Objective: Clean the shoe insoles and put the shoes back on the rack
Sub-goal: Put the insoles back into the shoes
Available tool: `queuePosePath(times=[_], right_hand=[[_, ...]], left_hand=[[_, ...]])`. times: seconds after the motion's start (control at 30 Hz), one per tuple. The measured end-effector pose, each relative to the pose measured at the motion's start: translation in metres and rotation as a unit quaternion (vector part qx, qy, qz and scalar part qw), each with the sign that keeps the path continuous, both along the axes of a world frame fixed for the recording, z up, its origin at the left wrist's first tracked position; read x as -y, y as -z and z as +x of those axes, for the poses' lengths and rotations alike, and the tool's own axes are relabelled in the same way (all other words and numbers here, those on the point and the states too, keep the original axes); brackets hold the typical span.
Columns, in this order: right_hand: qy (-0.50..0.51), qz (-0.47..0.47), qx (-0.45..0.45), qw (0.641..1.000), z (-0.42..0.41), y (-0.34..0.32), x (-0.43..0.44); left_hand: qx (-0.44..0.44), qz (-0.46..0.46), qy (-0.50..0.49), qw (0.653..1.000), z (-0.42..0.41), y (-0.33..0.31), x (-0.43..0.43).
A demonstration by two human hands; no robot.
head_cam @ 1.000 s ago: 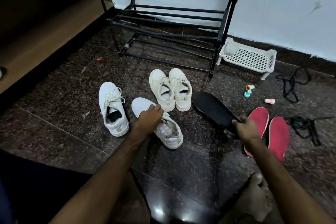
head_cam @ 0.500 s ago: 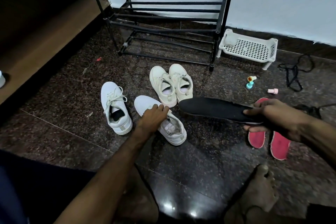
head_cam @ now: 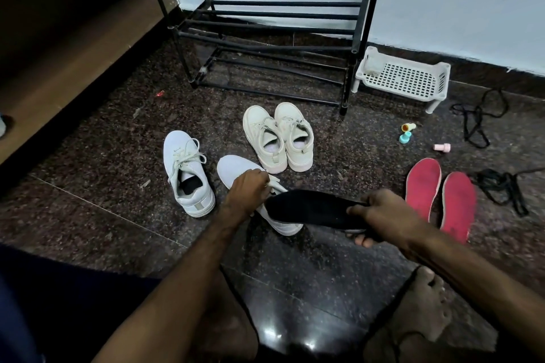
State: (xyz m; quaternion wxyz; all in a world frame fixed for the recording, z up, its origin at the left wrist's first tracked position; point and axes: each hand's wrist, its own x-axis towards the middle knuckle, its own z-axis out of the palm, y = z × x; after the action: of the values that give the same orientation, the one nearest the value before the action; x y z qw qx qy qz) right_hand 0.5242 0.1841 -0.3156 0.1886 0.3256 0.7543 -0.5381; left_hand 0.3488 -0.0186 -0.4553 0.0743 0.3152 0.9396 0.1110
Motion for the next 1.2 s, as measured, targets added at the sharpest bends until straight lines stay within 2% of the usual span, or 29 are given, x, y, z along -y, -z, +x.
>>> queuePosePath(times=[0.17, 0.4, 0.6, 0.77, 1.0, 1.2], right_hand=[[0.035, 0.034, -0.037, 0.998, 0.011, 0.017, 0.019], [0.090, 0.021, -0.079, 0.993, 0.023, 0.033, 0.051], [0.112, -0.003, -0.056, 0.992, 0.003, 0.056, 0.059], [0.092, 0.012, -0.047, 0.995, -0.018, 0.076, 0.071], [0.116, -0.084, 0.058, 0.988, -0.018, 0.076, 0.050], [0.123, -0.053, 0.017, 0.991, -0.020, 0.090, 0.054]], left_hand=[[0.014, 0.017, -0.004, 1.000, -0.004, -0.001, -0.001], [0.050, 0.047, -0.017, 0.997, -0.007, -0.003, 0.000], [0.057, 0.054, -0.022, 0.997, -0.006, -0.004, -0.001], [0.060, 0.048, -0.027, 0.997, -0.006, -0.005, 0.000], [0.064, 0.058, -0.036, 0.996, -0.007, -0.004, 0.002], [0.070, 0.073, -0.037, 0.994, -0.007, -0.002, -0.001]])
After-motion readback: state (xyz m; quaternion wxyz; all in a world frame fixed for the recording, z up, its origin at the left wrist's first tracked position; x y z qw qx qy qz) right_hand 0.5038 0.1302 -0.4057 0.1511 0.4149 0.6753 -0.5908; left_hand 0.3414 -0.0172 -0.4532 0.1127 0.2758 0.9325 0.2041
